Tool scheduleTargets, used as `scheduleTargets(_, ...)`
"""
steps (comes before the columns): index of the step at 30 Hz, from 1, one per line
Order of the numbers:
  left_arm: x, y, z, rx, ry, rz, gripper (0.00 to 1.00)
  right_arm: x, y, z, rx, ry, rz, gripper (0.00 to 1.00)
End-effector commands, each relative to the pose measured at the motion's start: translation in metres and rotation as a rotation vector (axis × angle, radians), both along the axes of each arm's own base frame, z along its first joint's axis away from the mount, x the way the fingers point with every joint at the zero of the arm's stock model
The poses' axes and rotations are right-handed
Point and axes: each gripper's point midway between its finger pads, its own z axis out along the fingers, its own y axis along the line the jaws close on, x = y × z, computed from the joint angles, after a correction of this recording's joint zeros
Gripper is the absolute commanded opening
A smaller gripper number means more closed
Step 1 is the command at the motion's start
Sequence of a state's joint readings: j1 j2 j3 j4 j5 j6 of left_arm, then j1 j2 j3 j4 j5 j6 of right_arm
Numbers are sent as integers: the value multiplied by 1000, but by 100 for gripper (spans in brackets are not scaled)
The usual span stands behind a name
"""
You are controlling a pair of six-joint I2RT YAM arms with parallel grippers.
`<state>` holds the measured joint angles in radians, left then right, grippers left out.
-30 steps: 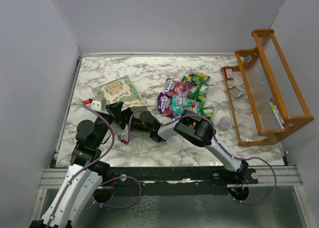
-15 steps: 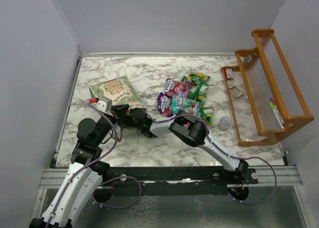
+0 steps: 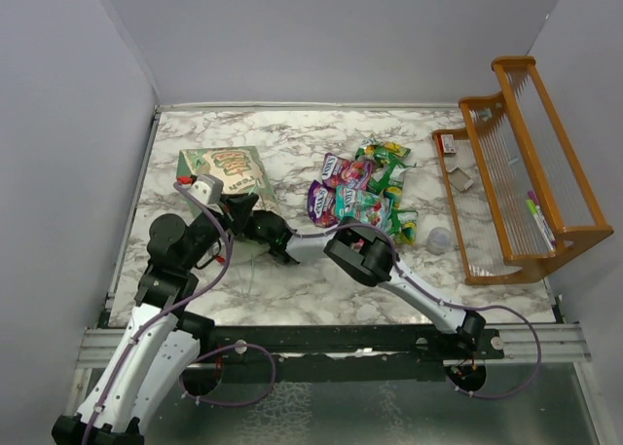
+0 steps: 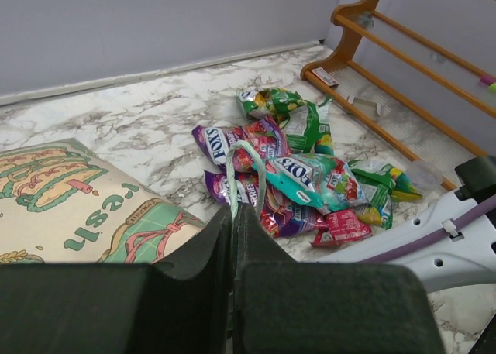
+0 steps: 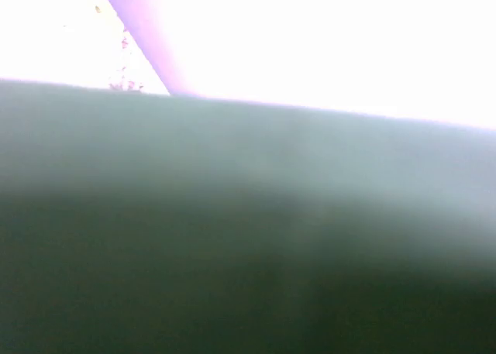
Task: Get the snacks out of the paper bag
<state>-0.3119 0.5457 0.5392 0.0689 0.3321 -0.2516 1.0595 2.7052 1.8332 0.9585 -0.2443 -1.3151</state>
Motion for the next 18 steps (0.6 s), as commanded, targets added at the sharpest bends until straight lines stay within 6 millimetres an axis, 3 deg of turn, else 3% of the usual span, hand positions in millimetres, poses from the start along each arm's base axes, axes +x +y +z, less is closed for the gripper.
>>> scheduleTargets(1,-4,4,38,-24,-109,15,0,24,-10,22,77,13,-69,67)
scheduleTargets(5,1,20,29,-24,-96,115,0,17,-25,23,91,23,-69,41)
scheduleTargets(9,3,40,22,-41,-110,225,0,19,-41,21,89,-1,-109,27)
scheduleTargets(12,10,55,2,-42,-77,322,0,17,-48,24,78,16,-121,14)
scheduleTargets(18,19,70,-25,-60,-17,425,0,-4,-71,24,57,89,-83,8)
